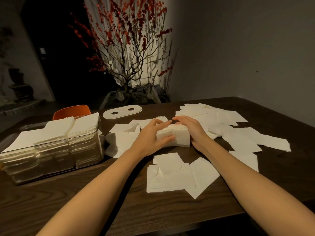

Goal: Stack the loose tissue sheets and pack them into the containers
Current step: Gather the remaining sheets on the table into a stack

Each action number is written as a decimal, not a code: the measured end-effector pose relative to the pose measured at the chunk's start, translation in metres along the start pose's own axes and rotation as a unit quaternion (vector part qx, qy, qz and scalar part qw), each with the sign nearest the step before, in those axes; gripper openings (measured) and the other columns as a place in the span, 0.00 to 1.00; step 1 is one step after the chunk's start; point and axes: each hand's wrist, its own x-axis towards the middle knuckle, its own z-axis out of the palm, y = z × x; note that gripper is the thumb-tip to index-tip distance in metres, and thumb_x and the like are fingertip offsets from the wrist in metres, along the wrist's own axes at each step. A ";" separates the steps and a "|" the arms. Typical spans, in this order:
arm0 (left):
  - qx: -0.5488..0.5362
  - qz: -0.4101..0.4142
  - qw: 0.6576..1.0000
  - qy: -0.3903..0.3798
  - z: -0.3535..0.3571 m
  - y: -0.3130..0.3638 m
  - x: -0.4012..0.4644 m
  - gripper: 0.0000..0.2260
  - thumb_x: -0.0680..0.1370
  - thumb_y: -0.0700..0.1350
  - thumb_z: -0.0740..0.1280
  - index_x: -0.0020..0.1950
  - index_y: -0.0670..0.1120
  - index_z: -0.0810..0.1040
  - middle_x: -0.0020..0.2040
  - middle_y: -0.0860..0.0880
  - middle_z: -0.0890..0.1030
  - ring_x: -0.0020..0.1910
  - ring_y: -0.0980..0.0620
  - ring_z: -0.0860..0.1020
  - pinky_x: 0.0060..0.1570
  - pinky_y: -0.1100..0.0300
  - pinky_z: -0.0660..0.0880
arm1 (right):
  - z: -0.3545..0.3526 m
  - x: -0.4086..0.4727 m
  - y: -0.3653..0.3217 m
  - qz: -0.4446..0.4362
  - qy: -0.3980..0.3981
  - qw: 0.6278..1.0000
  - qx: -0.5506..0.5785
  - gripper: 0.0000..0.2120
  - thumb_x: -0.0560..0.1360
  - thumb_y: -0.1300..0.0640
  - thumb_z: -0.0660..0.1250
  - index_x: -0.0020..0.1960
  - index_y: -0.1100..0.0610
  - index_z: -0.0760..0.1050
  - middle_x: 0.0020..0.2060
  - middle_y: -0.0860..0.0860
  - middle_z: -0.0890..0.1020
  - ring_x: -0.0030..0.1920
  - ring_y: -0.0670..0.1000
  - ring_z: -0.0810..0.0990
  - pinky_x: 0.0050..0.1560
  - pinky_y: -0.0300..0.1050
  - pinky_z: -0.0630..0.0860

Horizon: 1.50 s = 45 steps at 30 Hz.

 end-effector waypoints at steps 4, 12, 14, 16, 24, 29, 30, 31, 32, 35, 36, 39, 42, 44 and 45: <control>-0.021 -0.009 0.999 0.024 0.000 0.000 -0.001 0.29 0.75 0.58 0.68 0.75 0.56 0.65 0.66 0.53 0.69 0.60 0.57 0.70 0.60 0.62 0.67 | -0.002 0.000 -0.001 0.008 0.012 1.000 -0.013 0.08 0.80 0.54 0.60 0.53 0.46 0.77 0.44 0.44 0.79 0.45 0.48 0.78 0.42 0.40 0.76; -0.192 -0.140 0.971 0.037 0.003 0.009 0.005 0.31 0.75 0.51 0.72 0.74 0.54 0.62 0.68 0.50 0.70 0.60 0.56 0.68 0.56 0.62 0.69 | -0.008 0.000 -0.001 0.005 -0.132 0.991 0.009 0.19 0.80 0.40 0.50 0.63 0.45 0.72 0.55 0.49 0.79 0.56 0.52 0.77 0.60 0.47 0.72; -0.236 -0.190 0.953 0.027 -0.001 0.008 0.005 0.34 0.74 0.51 0.73 0.74 0.52 0.58 0.69 0.48 0.67 0.59 0.54 0.67 0.54 0.64 0.70 | -0.019 0.004 0.001 -0.005 -0.193 0.981 -0.023 0.19 0.78 0.41 0.59 0.67 0.43 0.67 0.63 0.48 0.73 0.61 0.49 0.72 0.63 0.46 0.68; -0.274 -0.221 0.936 0.013 -0.002 0.005 0.005 0.34 0.74 0.50 0.73 0.73 0.51 0.57 0.70 0.47 0.66 0.60 0.53 0.67 0.53 0.64 0.70 | -0.029 0.006 0.004 -0.009 -0.255 0.963 -0.088 0.24 0.75 0.48 0.68 0.68 0.42 0.63 0.64 0.44 0.67 0.63 0.48 0.67 0.63 0.43 0.67; -0.379 -0.238 0.893 -0.054 0.000 0.005 0.009 0.40 0.71 0.38 0.74 0.74 0.54 0.52 0.69 0.47 0.65 0.62 0.48 0.70 0.56 0.58 0.76 | -0.025 0.008 0.010 -0.051 -0.235 0.953 -0.184 0.29 0.72 0.54 0.73 0.68 0.47 0.63 0.60 0.44 0.70 0.58 0.47 0.72 0.50 0.34 0.74; -0.283 -0.237 0.926 -0.078 -0.007 -0.005 0.009 0.42 0.71 0.44 0.76 0.75 0.52 0.51 0.69 0.46 0.67 0.65 0.47 0.70 0.61 0.56 0.72 | -0.031 0.006 0.011 -0.068 -0.216 0.955 -0.192 0.19 0.74 0.58 0.70 0.62 0.48 0.70 0.53 0.43 0.76 0.54 0.46 0.76 0.48 0.35 0.76; -0.287 -0.234 0.926 -0.078 -0.008 -0.006 0.010 0.41 0.71 0.43 0.76 0.74 0.51 0.52 0.68 0.47 0.68 0.64 0.48 0.70 0.60 0.57 0.72 | -0.031 0.006 0.010 -0.076 -0.212 0.957 -0.185 0.17 0.75 0.60 0.69 0.61 0.48 0.71 0.53 0.43 0.77 0.54 0.46 0.76 0.47 0.35 0.77; -0.296 -0.229 0.924 -0.077 -0.008 -0.006 0.010 0.40 0.71 0.42 0.75 0.74 0.50 0.53 0.66 0.48 0.69 0.65 0.48 0.71 0.60 0.57 0.72 | -0.031 0.007 0.010 -0.084 -0.207 0.960 -0.169 0.17 0.75 0.61 0.68 0.60 0.49 0.72 0.54 0.44 0.78 0.55 0.47 0.77 0.48 0.36 0.77; -0.305 -0.224 0.922 -0.077 -0.008 -0.005 0.010 0.38 0.71 0.40 0.75 0.73 0.49 0.55 0.65 0.49 0.70 0.65 0.49 0.71 0.61 0.57 0.72 | -0.031 0.008 0.010 -0.089 -0.200 0.964 -0.149 0.17 0.75 0.62 0.68 0.60 0.49 0.72 0.55 0.45 0.78 0.56 0.48 0.77 0.50 0.37 0.78; -0.320 -0.231 0.915 -0.082 -0.005 -0.004 0.011 0.38 0.71 0.40 0.75 0.72 0.50 0.55 0.66 0.48 0.69 0.64 0.49 0.71 0.61 0.56 0.74 | -0.031 0.011 0.010 -0.079 -0.196 0.970 -0.121 0.18 0.74 0.60 0.69 0.62 0.50 0.72 0.57 0.48 0.77 0.59 0.51 0.75 0.56 0.43 0.77; -0.320 -0.238 0.913 -0.084 -0.005 -0.004 0.011 0.39 0.71 0.40 0.76 0.73 0.51 0.55 0.67 0.48 0.68 0.64 0.49 0.71 0.59 0.57 0.74 | -0.032 0.011 0.012 -0.069 -0.202 0.969 -0.124 0.19 0.74 0.58 0.70 0.63 0.50 0.71 0.58 0.49 0.76 0.59 0.51 0.74 0.56 0.43 0.77; -0.334 -0.254 0.904 -0.079 -0.003 -0.006 0.012 0.40 0.70 0.41 0.76 0.73 0.53 0.55 0.71 0.47 0.66 0.65 0.47 0.70 0.61 0.55 0.73 | -0.030 0.010 0.014 -0.045 -0.207 0.971 -0.113 0.23 0.73 0.55 0.71 0.65 0.49 0.67 0.60 0.48 0.72 0.58 0.50 0.73 0.53 0.38 0.75; -0.359 -0.266 0.892 -0.061 0.000 -0.001 0.012 0.38 0.72 0.39 0.74 0.74 0.53 0.55 0.71 0.46 0.65 0.65 0.46 0.68 0.65 0.53 0.70 | -0.018 0.007 0.014 -0.052 -0.167 0.979 -0.103 0.25 0.74 0.51 0.70 0.67 0.47 0.65 0.61 0.45 0.68 0.56 0.48 0.71 0.48 0.34 0.72; -0.357 -0.270 0.893 -0.047 0.004 0.005 0.011 0.38 0.73 0.40 0.73 0.75 0.53 0.54 0.70 0.46 0.64 0.63 0.48 0.67 0.65 0.53 0.69 | -0.009 0.005 0.013 -0.044 -0.126 0.987 -0.085 0.21 0.76 0.47 0.67 0.66 0.46 0.65 0.62 0.46 0.67 0.57 0.48 0.70 0.49 0.36 0.72; -0.355 -0.271 0.894 -0.036 0.006 0.007 0.011 0.38 0.73 0.41 0.73 0.75 0.52 0.53 0.70 0.46 0.64 0.62 0.48 0.67 0.66 0.53 0.68 | -0.005 0.005 0.013 -0.035 -0.104 0.991 -0.070 0.18 0.77 0.45 0.64 0.65 0.45 0.65 0.63 0.47 0.68 0.59 0.48 0.70 0.52 0.38 0.73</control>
